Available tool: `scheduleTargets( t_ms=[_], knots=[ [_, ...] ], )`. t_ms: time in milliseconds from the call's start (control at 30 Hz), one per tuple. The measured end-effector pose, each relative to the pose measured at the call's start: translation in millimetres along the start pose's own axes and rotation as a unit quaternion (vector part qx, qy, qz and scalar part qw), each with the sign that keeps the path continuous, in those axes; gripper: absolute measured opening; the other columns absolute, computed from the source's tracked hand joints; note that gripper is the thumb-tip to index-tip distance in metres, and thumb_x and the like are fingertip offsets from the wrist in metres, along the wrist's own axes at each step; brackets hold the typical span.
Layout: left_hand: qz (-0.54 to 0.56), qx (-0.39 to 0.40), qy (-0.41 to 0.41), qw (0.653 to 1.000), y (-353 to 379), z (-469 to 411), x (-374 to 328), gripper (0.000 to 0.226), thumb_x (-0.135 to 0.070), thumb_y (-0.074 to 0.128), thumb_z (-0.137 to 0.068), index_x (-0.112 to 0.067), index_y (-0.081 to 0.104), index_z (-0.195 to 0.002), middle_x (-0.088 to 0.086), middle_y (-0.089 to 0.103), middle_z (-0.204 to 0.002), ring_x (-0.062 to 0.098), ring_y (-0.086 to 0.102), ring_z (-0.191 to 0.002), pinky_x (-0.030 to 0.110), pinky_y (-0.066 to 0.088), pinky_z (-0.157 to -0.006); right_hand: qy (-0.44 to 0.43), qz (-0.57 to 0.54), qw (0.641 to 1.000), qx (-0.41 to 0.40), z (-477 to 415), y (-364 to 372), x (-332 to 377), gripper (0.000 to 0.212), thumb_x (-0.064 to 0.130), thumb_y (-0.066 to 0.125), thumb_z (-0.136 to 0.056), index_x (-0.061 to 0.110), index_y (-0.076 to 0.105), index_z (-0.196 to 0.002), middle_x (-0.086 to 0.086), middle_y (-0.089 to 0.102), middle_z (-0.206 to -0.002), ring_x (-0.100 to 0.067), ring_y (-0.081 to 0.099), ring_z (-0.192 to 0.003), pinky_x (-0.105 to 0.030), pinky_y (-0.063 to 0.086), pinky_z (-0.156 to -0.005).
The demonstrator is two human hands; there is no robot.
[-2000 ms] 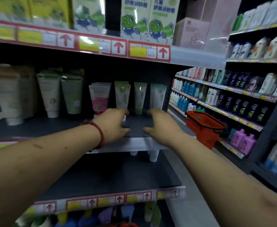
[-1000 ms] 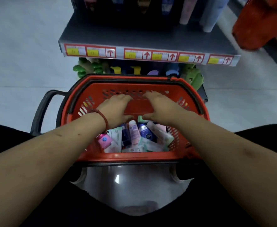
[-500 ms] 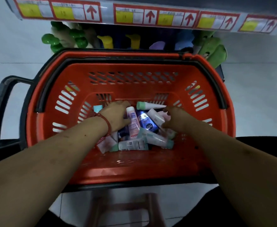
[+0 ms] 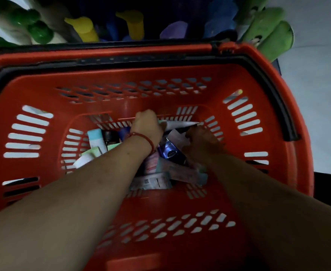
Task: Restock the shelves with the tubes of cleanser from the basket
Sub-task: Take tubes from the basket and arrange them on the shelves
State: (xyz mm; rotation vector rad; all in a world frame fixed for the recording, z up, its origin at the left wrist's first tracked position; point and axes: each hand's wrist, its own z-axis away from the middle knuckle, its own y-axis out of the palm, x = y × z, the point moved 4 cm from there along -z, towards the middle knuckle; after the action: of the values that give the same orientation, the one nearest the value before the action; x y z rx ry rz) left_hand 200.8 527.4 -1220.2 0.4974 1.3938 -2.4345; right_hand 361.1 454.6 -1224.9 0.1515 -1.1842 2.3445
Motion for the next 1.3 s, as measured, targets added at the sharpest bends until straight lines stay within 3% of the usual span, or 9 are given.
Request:
scheduleTargets(
  t_ms=[200, 400, 533, 733, 800, 933, 1033, 1200, 1300],
  knots=[
    [-0.063, -0.022, 0.123, 0.99, 13, 10, 3, 0.042, -0.021, 0.065, -0.088, -0.009, 0.05, -0.125, 0.023, 0.061, -0.113, 0.046, 0.063, -0.094, 0.048, 0.052, -0.068, 0.0, -0.022, 1.0, 0.002, 0, 13, 2, 0.048, 0.03, 0.056, -0.1, 0.01, 0.049, -0.143, -0.009, 0.054, -0.142, -0.029, 0.051, -0.132, -0.036, 0.041, -0.108],
    [-0.192, 0.07, 0.161, 0.966, 10, 2, -8, 0.054, -0.02, 0.061, -0.089, -0.013, 0.042, -0.139, 0.019, 0.062, -0.12, 0.043, 0.063, -0.103, 0.042, 0.048, -0.075, -0.031, -0.03, 0.999, 0.01, 8, 14, 2, 0.05, 0.037, 0.069, -0.089, 0.025, 0.056, -0.136, 0.0, 0.057, -0.138, -0.022, 0.055, -0.127, -0.038, 0.046, -0.106],
    [-0.169, 0.14, 0.132, 0.967, -11, 2, -1, 0.036, -0.036, 0.065, -0.087, -0.013, 0.067, -0.115, 0.021, 0.069, -0.108, 0.038, 0.066, -0.104, 0.029, 0.046, -0.076, -0.042, 0.014, 0.999, 0.014, 14, 6, 7, 0.054, 0.042, 0.061, -0.094, 0.023, 0.047, -0.143, -0.004, 0.049, -0.146, -0.026, 0.048, -0.133, -0.042, 0.04, -0.11],
    [0.115, 0.221, -0.054, 0.967, -46, 44, 54, 0.017, -0.02, 0.076, -0.088, -0.011, 0.071, -0.101, 0.012, 0.074, -0.08, 0.016, 0.068, -0.056, 0.031, 0.054, -0.059, -0.005, -0.167, 0.986, -0.025, 24, -22, 19, 0.03, 0.029, 0.079, -0.077, 0.022, 0.055, -0.094, 0.003, 0.061, -0.09, -0.019, 0.061, -0.082, -0.029, 0.043, -0.062],
    [0.203, 0.22, -0.08, 0.951, -55, 64, 65, 0.01, -0.014, 0.074, -0.089, -0.012, 0.068, -0.098, 0.009, 0.071, -0.081, 0.012, 0.068, -0.056, 0.027, 0.052, -0.057, 0.008, -0.227, 0.974, -0.021, 29, -33, 28, 0.028, 0.028, 0.08, -0.077, 0.022, 0.058, -0.094, 0.002, 0.063, -0.088, -0.018, 0.062, -0.079, -0.028, 0.046, -0.062],
    [0.321, 0.193, -0.066, 0.925, -77, 99, 70, 0.014, -0.014, 0.069, -0.092, -0.01, 0.067, -0.105, 0.008, 0.075, -0.094, 0.019, 0.071, -0.082, 0.038, 0.052, -0.085, -0.003, -0.374, 0.927, -0.016, 51, -54, 49, 0.029, 0.018, 0.079, -0.082, 0.009, 0.065, -0.106, -0.011, 0.071, -0.096, -0.025, 0.07, -0.083, -0.034, 0.059, -0.07],
    [0.383, 0.192, -0.045, 0.903, -90, 120, 65, 0.013, -0.018, 0.069, -0.091, -0.015, 0.066, -0.104, 0.004, 0.075, -0.096, 0.016, 0.072, -0.081, 0.033, 0.054, -0.082, -0.025, -0.425, 0.904, -0.038, 76, -73, 63, 0.03, 0.018, 0.081, -0.08, 0.002, 0.067, -0.101, -0.017, 0.074, -0.091, -0.032, 0.073, -0.08, -0.04, 0.06, -0.067],
    [0.453, 0.179, 0.008, 0.873, -112, 151, 52, 0.077, -0.051, 0.093, -0.052, -0.013, 0.066, -0.114, 0.006, 0.075, -0.102, 0.021, 0.072, -0.094, 0.039, 0.054, -0.092, -0.087, -0.469, 0.877, -0.068, 119, -109, 83, 0.022, 0.022, 0.082, -0.08, 0.007, 0.072, -0.092, -0.008, 0.076, -0.093, -0.016, 0.071, -0.077, -0.03, 0.054, -0.069],
    [0.497, 0.154, 0.042, 0.853, -123, 165, 48, 0.082, -0.055, 0.095, -0.041, -0.016, 0.067, -0.108, 0.006, 0.074, -0.101, 0.021, 0.072, -0.091, 0.035, 0.058, -0.084, -0.108, -0.495, 0.859, -0.076, 140, -124, 89, 0.026, 0.025, 0.082, -0.078, 0.005, 0.071, -0.091, -0.012, 0.076, -0.092, -0.024, 0.068, -0.077, -0.037, 0.05, -0.068]
  ],
)
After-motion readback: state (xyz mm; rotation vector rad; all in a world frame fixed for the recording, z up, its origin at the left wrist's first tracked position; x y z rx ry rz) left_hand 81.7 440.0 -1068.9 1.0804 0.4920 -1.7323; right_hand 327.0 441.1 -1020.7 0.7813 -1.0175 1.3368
